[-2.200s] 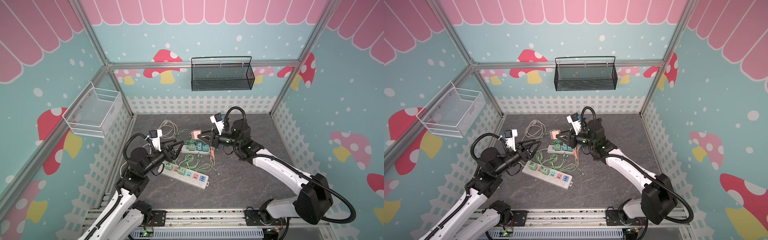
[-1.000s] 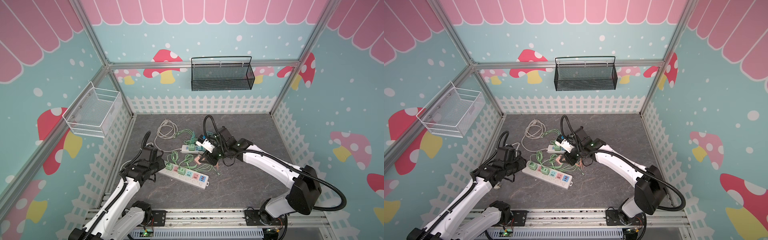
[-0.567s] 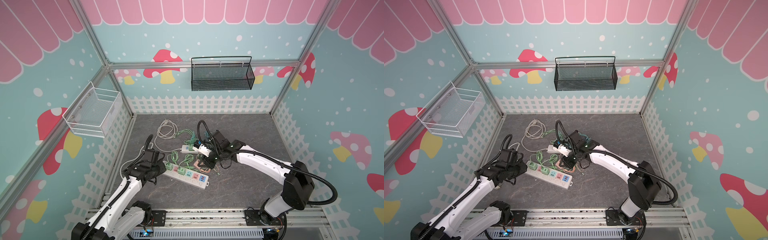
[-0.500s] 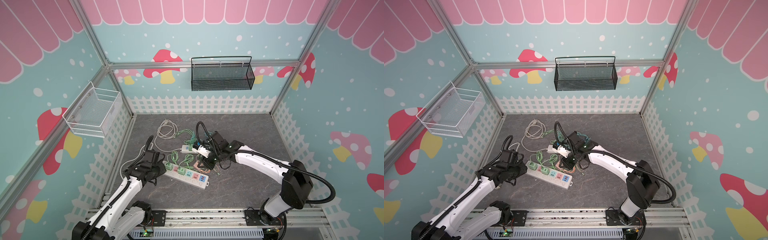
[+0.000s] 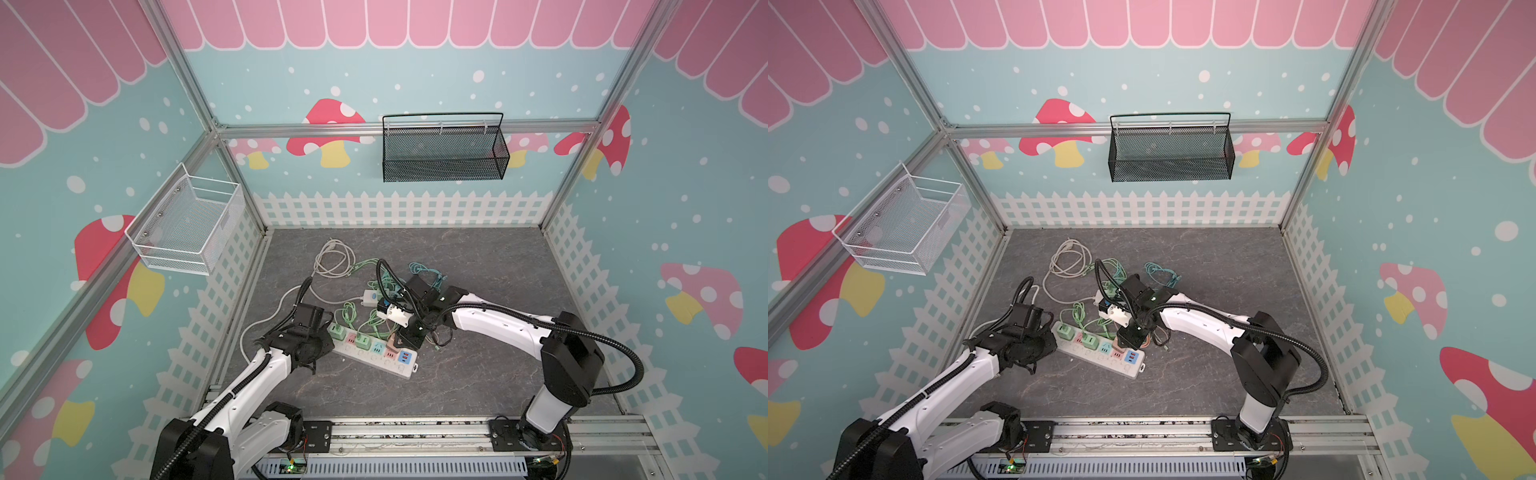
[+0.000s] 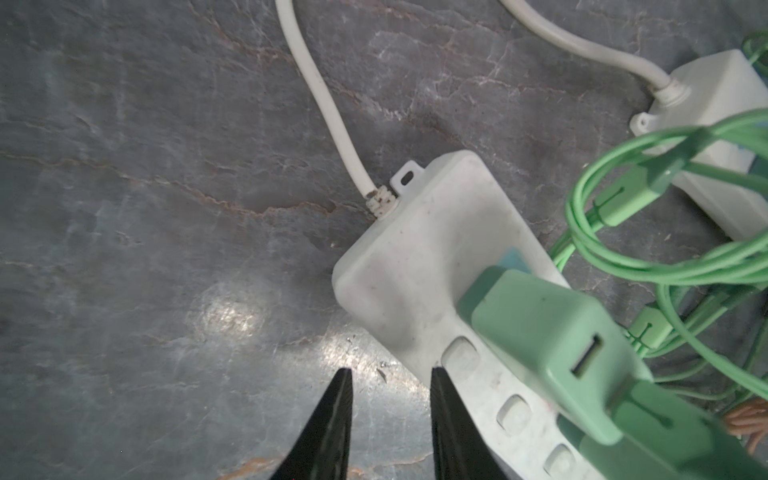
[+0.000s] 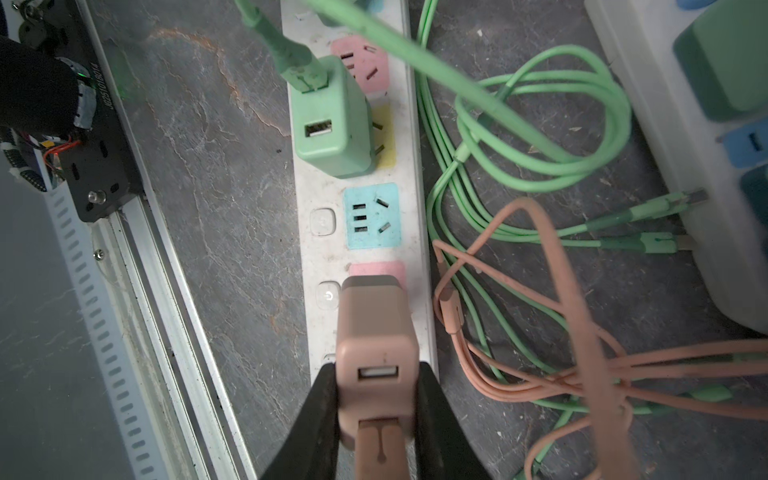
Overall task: Insert the plug
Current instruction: 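Carry the pink charger over the long strip's pink socket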
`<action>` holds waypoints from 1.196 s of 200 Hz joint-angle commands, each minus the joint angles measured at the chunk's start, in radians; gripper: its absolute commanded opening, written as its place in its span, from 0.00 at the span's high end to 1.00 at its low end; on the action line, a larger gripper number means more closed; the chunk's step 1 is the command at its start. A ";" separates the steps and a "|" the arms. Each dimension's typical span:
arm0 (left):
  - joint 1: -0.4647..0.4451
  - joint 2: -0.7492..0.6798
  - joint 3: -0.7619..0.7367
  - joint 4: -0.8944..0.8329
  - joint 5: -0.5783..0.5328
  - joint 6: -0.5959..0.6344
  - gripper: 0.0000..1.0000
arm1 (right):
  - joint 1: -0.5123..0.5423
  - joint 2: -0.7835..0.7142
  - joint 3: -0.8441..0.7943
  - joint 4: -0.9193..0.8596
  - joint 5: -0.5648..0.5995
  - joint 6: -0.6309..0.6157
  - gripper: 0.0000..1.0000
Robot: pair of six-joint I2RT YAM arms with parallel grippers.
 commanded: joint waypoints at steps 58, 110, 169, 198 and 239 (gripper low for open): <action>0.017 0.029 -0.020 0.053 -0.015 0.005 0.69 | 0.042 0.064 0.089 -0.094 0.041 -0.036 1.00; 0.017 0.027 -0.026 0.059 -0.015 0.006 0.69 | 0.053 0.081 0.109 -0.132 0.067 -0.033 1.00; 0.018 0.025 -0.034 0.065 -0.013 0.006 0.70 | 0.058 0.105 0.113 -0.128 0.080 -0.039 1.00; 0.018 0.024 -0.038 0.070 -0.011 0.005 0.70 | 0.062 0.118 0.118 -0.128 0.079 -0.041 1.00; 0.018 0.015 -0.039 0.070 -0.009 0.003 0.71 | 0.070 0.127 0.127 -0.145 0.103 -0.041 1.00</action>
